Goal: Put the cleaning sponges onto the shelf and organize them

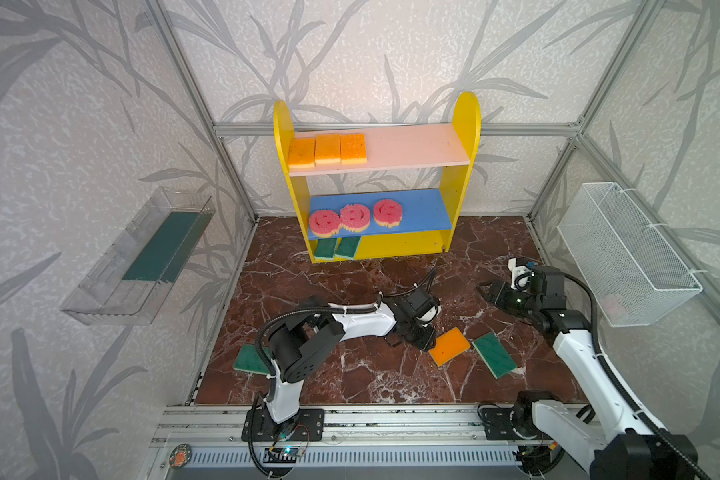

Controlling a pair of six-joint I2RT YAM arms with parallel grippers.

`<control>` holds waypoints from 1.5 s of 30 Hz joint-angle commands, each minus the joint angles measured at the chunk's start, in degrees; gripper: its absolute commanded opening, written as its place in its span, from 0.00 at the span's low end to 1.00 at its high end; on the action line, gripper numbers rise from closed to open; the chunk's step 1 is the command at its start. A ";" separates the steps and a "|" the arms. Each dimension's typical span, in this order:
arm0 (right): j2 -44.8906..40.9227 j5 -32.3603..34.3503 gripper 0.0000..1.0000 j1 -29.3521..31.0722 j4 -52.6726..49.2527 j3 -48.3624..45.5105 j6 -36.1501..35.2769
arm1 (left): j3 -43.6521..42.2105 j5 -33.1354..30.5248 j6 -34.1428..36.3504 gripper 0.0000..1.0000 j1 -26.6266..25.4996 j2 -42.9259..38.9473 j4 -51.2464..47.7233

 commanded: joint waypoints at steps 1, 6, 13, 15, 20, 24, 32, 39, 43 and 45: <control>-0.15 -1.23 0.51 -0.34 1.80 -0.28 -0.65 | 0.91 0.09 0.79 0.32 -0.50 1.65 -0.98; -0.66 -1.05 0.51 -0.39 1.42 -0.47 -0.77 | 0.88 -0.89 0.71 0.00 -0.54 0.82 -1.29; -0.31 -2.99 0.51 -0.31 2.23 -0.71 -0.43 | -3.74 -3.52 -3.02 0.00 2.20 -5.00 1.43; 0.50 -3.98 0.51 0.08 2.75 -0.69 -0.07 | -7.10 -3.68 -5.98 0.00 4.98 -8.20 4.54; 4.17 -1.86 0.51 6.29 3.23 0.23 -0.24 | -17.04 -4.94 -13.53 0.00 13.26 -17.08 11.60; 8.89 1.68 0.51 13.92 6.78 0.51 1.48 | -23.18 -8.49 -18.11 0.00 16.99 -21.77 15.19; 23.74 4.30 0.53 27.22 10.46 6.79 2.51 | -29.53 -9.36 -26.33 0.18 17.96 -21.06 23.85; 28.32 7.68 0.51 32.84 13.58 7.27 4.85 | -33.96 -13.51 -28.43 0.51 17.95 -26.20 25.62; 29.91 9.17 0.49 36.31 17.98 4.96 10.55 | -34.55 -18.25 -26.26 0.59 17.93 -33.98 19.63; 31.30 9.92 0.49 37.92 19.72 4.22 12.56 | -34.85 -20.43 -25.28 0.63 17.91 -37.09 17.60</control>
